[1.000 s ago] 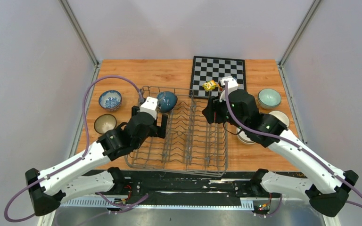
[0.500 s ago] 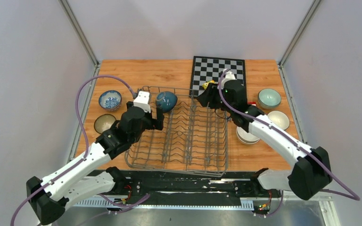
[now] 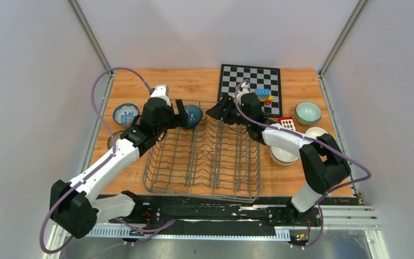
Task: Unload the bowls from the dish rack
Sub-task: Pick up the bowl from the dish rack.
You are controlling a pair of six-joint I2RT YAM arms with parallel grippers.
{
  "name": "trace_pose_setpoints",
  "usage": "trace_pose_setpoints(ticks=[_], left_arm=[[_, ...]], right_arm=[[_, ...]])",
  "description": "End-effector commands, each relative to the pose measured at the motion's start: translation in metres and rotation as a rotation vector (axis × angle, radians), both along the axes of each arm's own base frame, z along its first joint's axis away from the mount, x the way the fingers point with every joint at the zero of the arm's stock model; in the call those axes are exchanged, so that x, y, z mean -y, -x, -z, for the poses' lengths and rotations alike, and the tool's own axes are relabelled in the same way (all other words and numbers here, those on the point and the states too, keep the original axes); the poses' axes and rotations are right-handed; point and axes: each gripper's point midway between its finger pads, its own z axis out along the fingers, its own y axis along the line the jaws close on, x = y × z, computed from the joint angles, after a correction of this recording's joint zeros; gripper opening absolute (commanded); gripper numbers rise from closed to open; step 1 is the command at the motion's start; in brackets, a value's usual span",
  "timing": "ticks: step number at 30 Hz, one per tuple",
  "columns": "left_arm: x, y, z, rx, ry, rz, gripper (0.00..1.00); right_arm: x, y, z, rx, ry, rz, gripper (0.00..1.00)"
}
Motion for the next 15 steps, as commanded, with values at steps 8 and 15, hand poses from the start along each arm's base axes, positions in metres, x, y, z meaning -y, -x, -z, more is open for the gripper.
trace_pose_setpoints(ticks=[8, 15], left_arm=[[-0.001, -0.052, 0.019, -0.066, 0.037, -0.089, 0.72], [-0.017, -0.077, 0.038, -0.058, 0.017, -0.178, 0.53]], right_arm=[[-0.025, -0.018, 0.027, -0.117, -0.113, -0.031, 0.79], [-0.039, -0.036, 0.038, -0.141, -0.168, -0.029, 0.79]])
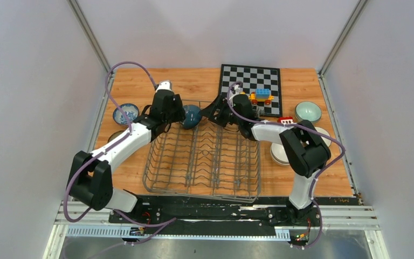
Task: Unload the bowls from the dish rack
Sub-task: Pick up the bowl from the dish rack.
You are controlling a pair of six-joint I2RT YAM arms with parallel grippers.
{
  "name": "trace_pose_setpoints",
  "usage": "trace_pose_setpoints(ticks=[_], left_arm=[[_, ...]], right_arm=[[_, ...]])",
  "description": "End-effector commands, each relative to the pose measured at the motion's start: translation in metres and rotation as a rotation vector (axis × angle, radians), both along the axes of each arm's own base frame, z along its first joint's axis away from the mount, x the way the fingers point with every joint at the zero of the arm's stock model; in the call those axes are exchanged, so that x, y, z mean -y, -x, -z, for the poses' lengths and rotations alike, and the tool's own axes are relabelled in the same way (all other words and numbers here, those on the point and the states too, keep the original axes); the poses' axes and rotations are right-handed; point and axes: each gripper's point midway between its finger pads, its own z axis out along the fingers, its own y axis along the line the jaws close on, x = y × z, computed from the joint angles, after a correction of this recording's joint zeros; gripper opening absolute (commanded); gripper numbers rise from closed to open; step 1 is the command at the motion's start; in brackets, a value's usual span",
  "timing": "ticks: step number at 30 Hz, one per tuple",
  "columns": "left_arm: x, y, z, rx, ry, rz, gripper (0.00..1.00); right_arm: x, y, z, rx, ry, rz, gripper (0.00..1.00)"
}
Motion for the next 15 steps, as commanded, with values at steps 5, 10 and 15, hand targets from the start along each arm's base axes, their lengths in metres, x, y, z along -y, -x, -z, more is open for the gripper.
trace_pose_setpoints(ticks=[5, 10, 15], left_arm=[[-0.023, -0.03, 0.006, 0.052, 0.01, -0.13, 0.48], [-0.027, -0.035, 0.017, 0.04, 0.003, -0.147, 0.46], [-0.024, -0.041, 0.03, 0.006, -0.009, -0.14, 0.43]], right_arm=[[-0.016, -0.025, -0.006, 0.023, -0.12, -0.007, 0.79], [-0.022, -0.029, 0.001, 0.006, -0.144, -0.029, 0.79], [-0.025, -0.03, 0.008, -0.016, -0.15, -0.044, 0.77]])
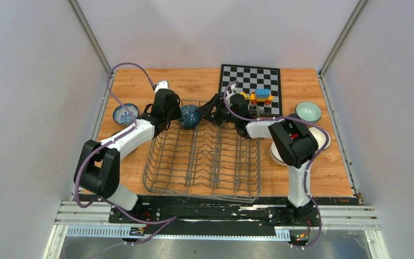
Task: Unload the bowls from the dish rack
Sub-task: Pick up the bowl from the dish rack.
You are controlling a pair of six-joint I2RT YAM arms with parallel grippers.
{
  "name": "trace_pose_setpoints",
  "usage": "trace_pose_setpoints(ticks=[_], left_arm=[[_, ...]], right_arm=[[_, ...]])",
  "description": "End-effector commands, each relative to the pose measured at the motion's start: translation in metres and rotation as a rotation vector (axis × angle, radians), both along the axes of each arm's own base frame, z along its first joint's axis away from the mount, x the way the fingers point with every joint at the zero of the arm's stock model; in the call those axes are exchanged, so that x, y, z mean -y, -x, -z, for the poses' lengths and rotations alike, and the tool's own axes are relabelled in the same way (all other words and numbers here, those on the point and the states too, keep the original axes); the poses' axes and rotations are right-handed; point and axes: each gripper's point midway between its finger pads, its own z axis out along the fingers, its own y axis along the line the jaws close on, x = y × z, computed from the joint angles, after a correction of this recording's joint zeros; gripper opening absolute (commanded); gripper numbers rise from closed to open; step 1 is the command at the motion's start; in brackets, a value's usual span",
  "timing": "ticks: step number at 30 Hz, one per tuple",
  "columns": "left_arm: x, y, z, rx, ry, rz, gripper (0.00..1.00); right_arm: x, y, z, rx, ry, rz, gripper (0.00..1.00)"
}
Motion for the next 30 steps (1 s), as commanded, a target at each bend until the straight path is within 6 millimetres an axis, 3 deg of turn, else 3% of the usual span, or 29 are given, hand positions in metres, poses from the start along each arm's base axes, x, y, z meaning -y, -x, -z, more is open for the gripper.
trace_pose_setpoints(ticks=[1, 12, 21, 30], left_arm=[[-0.002, -0.011, 0.009, -0.008, 0.002, -0.025, 0.42], [0.0, -0.01, 0.027, -0.044, -0.002, -0.021, 0.39], [0.001, -0.008, 0.032, -0.055, 0.003, -0.015, 0.38], [0.0, -0.007, 0.031, -0.056, 0.001, -0.018, 0.38]], right_arm=[[-0.003, -0.006, -0.004, 0.004, -0.038, -0.02, 0.77], [-0.012, -0.006, -0.005, -0.019, -0.068, -0.058, 0.73], [-0.022, -0.005, -0.011, -0.016, -0.075, -0.09, 0.64], [-0.03, -0.001, -0.02, -0.008, -0.106, -0.119, 0.6]])
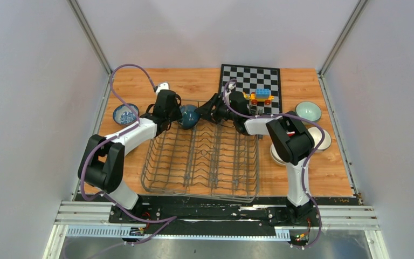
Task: Unload the bowls from the dish rack
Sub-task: Pick up the bowl from the dish rack.
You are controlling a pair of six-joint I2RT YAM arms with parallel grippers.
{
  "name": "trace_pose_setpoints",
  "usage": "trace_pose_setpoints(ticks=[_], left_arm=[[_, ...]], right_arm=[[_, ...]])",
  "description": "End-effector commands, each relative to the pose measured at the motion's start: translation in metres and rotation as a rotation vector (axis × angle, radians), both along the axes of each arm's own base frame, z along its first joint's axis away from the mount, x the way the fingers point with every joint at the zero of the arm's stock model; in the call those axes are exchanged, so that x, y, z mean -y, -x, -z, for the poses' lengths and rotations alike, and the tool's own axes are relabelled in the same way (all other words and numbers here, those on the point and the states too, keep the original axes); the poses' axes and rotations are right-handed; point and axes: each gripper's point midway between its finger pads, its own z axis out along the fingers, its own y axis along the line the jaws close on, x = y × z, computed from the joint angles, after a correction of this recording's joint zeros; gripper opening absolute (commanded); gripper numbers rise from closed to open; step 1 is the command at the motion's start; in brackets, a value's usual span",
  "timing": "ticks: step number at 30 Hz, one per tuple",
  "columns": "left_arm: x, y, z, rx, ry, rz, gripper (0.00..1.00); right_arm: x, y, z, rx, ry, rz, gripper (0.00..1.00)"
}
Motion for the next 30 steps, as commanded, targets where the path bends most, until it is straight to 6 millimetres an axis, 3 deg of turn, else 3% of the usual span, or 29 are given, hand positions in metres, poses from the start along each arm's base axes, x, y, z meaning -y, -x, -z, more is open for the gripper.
trace_pose_setpoints(ticks=[1, 9, 17, 25, 30], left_arm=[[-0.002, -0.001, 0.005, -0.013, 0.002, -0.008, 0.38], [-0.016, -0.001, -0.004, 0.001, -0.031, -0.045, 0.39], [-0.016, 0.0, -0.007, 0.004, -0.023, -0.048, 0.4], [-0.016, 0.001, -0.014, 0.016, -0.017, -0.044, 0.41], [-0.017, 0.002, -0.017, 0.023, -0.013, -0.05, 0.41]], right_arm=[[-0.019, 0.001, -0.023, 0.063, -0.063, -0.04, 0.6], [-0.013, 0.005, -0.022, 0.065, -0.016, -0.033, 0.68], [-0.011, 0.01, -0.03, 0.076, 0.049, -0.039, 0.72], [0.011, 0.011, -0.03, 0.156, 0.279, 0.0, 0.77], [0.013, 0.014, -0.04, 0.171, 0.367, -0.018, 0.77]])
